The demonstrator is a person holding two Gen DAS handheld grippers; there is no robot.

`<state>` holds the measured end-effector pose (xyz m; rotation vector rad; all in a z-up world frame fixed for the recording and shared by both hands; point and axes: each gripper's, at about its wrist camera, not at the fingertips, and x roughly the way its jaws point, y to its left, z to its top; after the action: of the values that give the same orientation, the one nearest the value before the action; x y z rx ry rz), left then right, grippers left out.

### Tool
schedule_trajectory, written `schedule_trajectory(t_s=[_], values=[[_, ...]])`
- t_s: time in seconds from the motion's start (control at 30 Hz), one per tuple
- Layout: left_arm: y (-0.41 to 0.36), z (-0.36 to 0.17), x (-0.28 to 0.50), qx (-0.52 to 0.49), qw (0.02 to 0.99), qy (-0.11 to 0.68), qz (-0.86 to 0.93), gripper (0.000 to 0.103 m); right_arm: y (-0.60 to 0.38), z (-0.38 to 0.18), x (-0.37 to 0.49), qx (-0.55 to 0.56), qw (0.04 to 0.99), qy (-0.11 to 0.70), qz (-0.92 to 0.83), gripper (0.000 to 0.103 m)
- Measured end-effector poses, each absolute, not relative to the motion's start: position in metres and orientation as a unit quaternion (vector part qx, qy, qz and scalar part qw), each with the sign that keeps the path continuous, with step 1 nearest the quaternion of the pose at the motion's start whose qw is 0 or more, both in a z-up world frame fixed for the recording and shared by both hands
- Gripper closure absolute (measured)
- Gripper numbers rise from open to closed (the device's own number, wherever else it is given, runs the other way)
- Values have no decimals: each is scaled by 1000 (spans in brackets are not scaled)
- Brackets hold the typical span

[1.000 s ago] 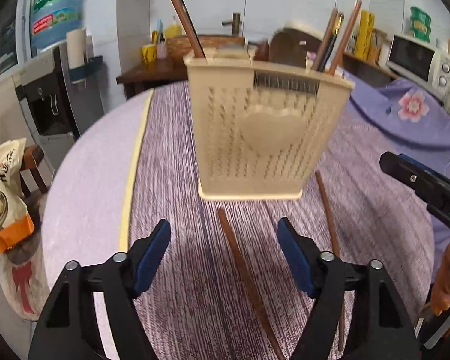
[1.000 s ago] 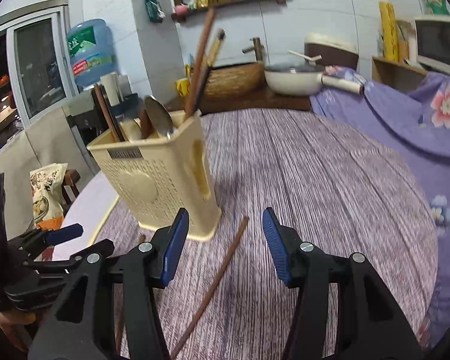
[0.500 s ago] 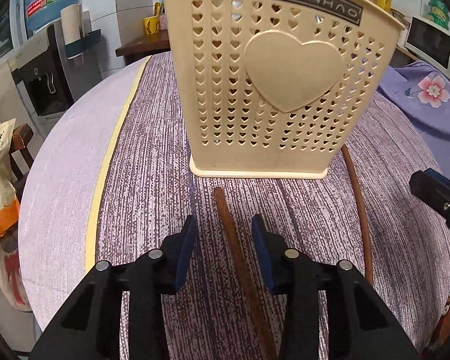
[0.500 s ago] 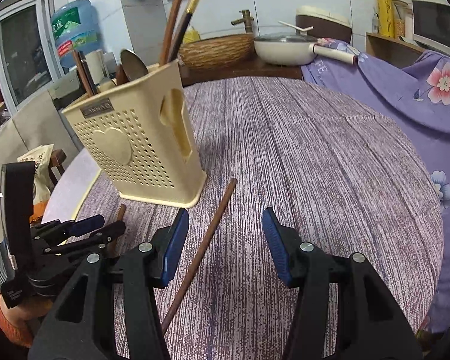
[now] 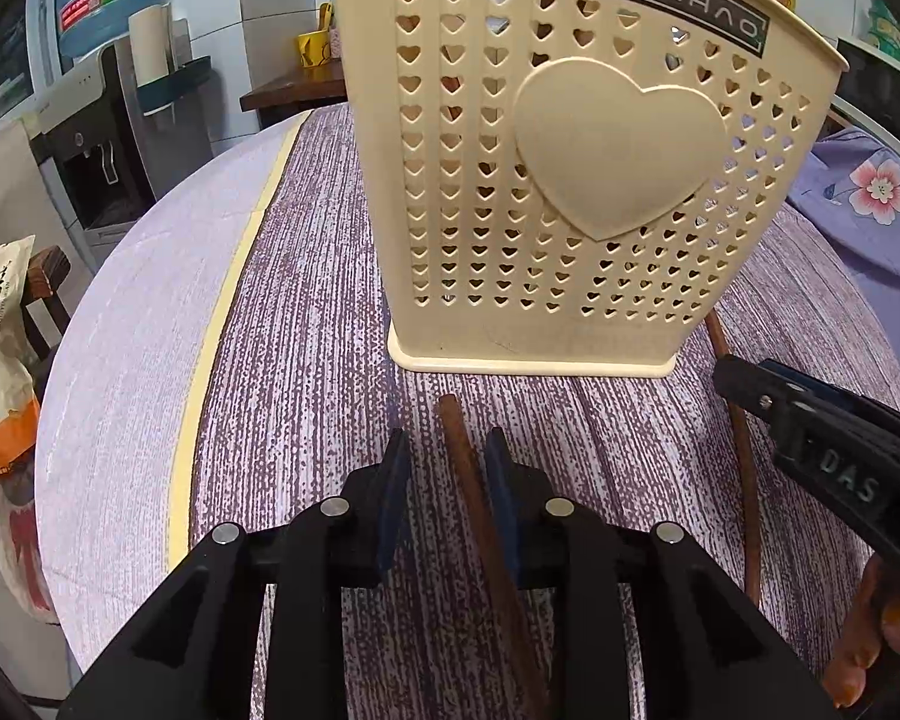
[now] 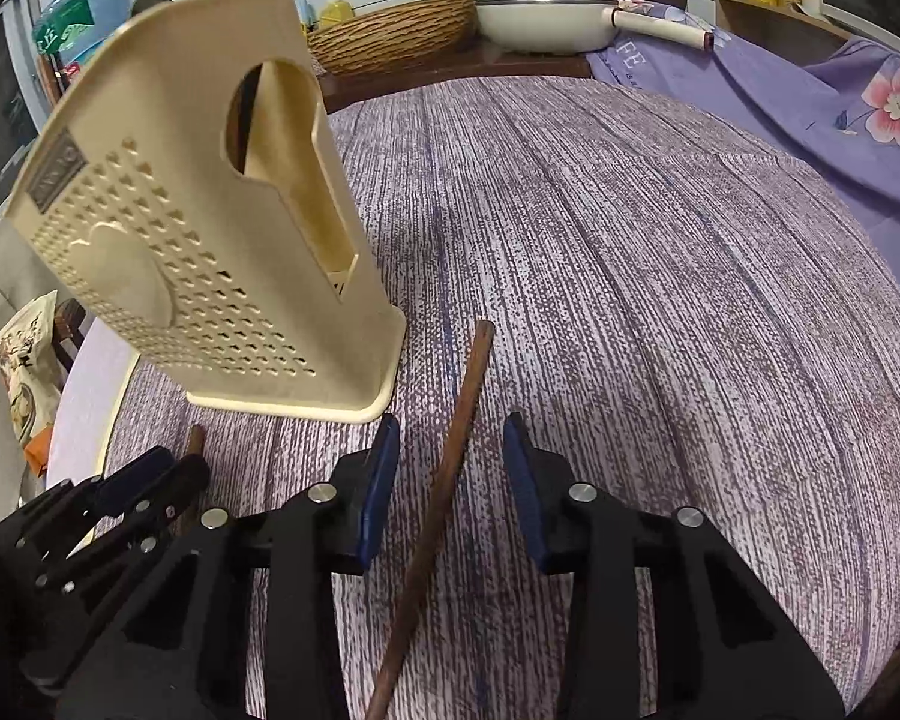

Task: Organize utensils
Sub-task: 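Reach both tools to the remaining brown chopsticks and grasp one each, then lift the brown chopsticks and lower them into the holder with both tools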

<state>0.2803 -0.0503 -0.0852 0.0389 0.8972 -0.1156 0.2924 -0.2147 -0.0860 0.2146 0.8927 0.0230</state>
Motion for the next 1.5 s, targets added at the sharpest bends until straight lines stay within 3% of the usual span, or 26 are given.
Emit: schedule_trajectory(t_s=[0.33,0.47,0.67,1.03,1.5], values=[[-57,-87,284,22,901,431,-46,78,-213,-91,309,96,898,429,-8,85],[-60,-87,282,22,902,430,-44,83,-213,-91,313,94,899,427,-12,93],[-62,-87,277,18,902,428,-48,94,-217,-90,312,105,899,426,-3,93],[-57,-81,264,-6,906,416,-78,95,-226,-75,299,141,906,398,34,94],[-40,4,214,-41,940,319,-116,95,-228,13,238,149,937,291,121,95]])
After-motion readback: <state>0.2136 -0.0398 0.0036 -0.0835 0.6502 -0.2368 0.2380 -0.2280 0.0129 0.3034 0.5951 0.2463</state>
